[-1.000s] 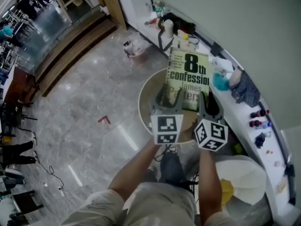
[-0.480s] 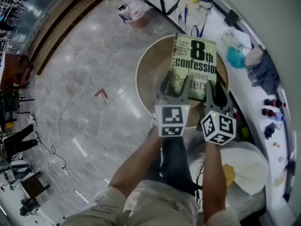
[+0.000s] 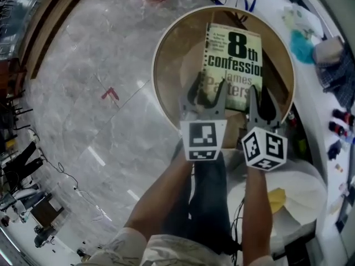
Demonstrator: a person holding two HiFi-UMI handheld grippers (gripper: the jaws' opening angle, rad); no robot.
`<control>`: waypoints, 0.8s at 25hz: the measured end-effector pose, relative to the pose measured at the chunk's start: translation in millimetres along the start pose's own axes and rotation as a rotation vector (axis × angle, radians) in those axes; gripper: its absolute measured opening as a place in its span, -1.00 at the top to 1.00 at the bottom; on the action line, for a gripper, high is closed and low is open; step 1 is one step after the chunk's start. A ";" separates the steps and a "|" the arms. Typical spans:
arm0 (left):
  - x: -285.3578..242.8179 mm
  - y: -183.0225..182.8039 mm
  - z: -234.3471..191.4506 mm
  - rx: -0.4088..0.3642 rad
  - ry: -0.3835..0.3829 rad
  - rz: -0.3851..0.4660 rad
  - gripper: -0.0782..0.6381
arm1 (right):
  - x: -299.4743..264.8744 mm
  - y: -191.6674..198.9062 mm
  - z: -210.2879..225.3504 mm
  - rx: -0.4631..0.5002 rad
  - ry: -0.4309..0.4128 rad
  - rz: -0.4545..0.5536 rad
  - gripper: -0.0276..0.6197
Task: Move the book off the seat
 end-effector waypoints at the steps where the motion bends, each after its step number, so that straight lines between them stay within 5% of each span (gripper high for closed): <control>1: -5.2 10.8 -2.5 0.000 0.005 -0.013 0.10 | -4.5 11.5 0.9 -0.003 0.005 -0.009 0.48; 20: -42.7 116.0 -17.9 -0.014 0.029 -0.171 0.10 | -37.4 117.5 9.1 0.000 0.077 -0.152 0.52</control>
Point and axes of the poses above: the fingertips, and each gripper's own axes: x backward along the fingers, z to its right, y out of its underside, the point moved 8 cm from there along x, backward along the fingers, and after that the axes turned 2 degrees about x, right-handed, at the moved point
